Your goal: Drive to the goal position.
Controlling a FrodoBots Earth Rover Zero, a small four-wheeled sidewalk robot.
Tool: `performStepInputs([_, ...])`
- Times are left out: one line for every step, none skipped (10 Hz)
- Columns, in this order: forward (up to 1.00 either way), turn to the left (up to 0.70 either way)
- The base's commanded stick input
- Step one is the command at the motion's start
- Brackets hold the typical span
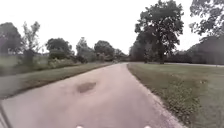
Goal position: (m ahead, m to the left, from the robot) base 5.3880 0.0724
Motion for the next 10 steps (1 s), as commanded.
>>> performStepInputs([0.70, 0.00])
performStepInputs([0.70, 0.00])
performStepInputs([0.70, 0.00])
performStepInputs([0.70, 0.00])
performStepInputs([0.70, 0.00])
performStepInputs([0.70, 0.01])
performStepInputs([0.70, 0.00])
performStepInputs([0.70, 0.01])
performStepInputs([0.70, 0.00])
performStepInputs([0.70, 0.01])
